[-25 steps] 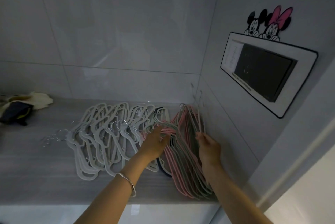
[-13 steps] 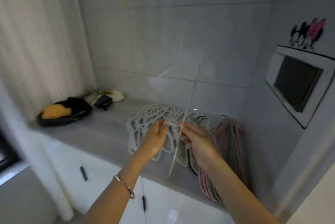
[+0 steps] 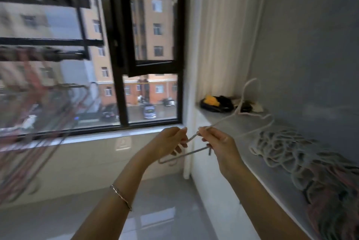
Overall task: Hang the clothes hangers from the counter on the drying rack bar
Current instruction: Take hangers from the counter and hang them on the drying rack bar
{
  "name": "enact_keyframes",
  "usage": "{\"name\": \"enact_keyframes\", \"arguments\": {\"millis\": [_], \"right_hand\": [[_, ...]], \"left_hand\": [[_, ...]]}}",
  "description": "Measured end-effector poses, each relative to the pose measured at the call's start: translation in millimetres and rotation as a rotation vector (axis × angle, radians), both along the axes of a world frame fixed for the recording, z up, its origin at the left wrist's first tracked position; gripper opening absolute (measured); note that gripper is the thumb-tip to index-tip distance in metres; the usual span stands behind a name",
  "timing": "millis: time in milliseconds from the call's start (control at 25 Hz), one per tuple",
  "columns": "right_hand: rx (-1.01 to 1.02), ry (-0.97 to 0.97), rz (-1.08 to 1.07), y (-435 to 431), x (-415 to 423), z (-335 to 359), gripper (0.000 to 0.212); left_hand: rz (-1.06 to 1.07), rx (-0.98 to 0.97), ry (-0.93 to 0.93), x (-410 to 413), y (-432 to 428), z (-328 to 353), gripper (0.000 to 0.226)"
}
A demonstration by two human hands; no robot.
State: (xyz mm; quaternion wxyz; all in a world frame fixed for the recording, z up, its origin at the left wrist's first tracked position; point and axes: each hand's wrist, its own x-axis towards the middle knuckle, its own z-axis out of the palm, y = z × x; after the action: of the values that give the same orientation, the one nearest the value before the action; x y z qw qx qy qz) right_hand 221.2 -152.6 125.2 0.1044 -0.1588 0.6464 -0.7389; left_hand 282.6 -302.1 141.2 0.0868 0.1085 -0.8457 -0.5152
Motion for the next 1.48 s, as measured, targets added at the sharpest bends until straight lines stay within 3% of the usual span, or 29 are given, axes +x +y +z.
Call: {"name": "enact_keyframes", "arguments": {"millis": [280, 640, 760, 920, 1200, 1360, 1480], "right_hand": [[-0.061, 0.129, 0.205, -57.8, 137.2, 42.5, 0.013], [0.022, 0.289, 0.359, -95.4, 341.1, 56.8, 0.011], [0.107, 0.281, 0.442, -116.1, 391.8, 54.9, 0.013], [0.178, 0.278, 0.536, -137.0, 431.3, 52.7, 0.017], [0.260, 0.400, 0.578, -165.5, 464.2, 50.6, 0.009], [0.304, 0.487, 0.536, -170.7, 453.0, 48.4, 0.005], [0.367, 0.672, 0.468, -177.2, 429.1, 39.7, 0.022]], "left_hand": [[0.050, -0.042, 0.083, 175.7, -42.8, 50.2, 0.024], [-0.021, 0.229, 0.027, 397.9, -80.7, 61.9, 0.024], [0.053, 0.123, -0.026, 467.4, -100.3, 64.5, 0.021], [0.161, 0.026, -0.089, 545.5, -126.6, 69.2, 0.020], [0.408, 0.124, -0.045, 640.8, -171.1, 71.0, 0.019], [0.610, 0.087, 0.001, 644.7, -187.6, 69.6, 0.020], [0.670, 0.097, 0.074, 614.1, -190.4, 62.2, 0.019]]}}
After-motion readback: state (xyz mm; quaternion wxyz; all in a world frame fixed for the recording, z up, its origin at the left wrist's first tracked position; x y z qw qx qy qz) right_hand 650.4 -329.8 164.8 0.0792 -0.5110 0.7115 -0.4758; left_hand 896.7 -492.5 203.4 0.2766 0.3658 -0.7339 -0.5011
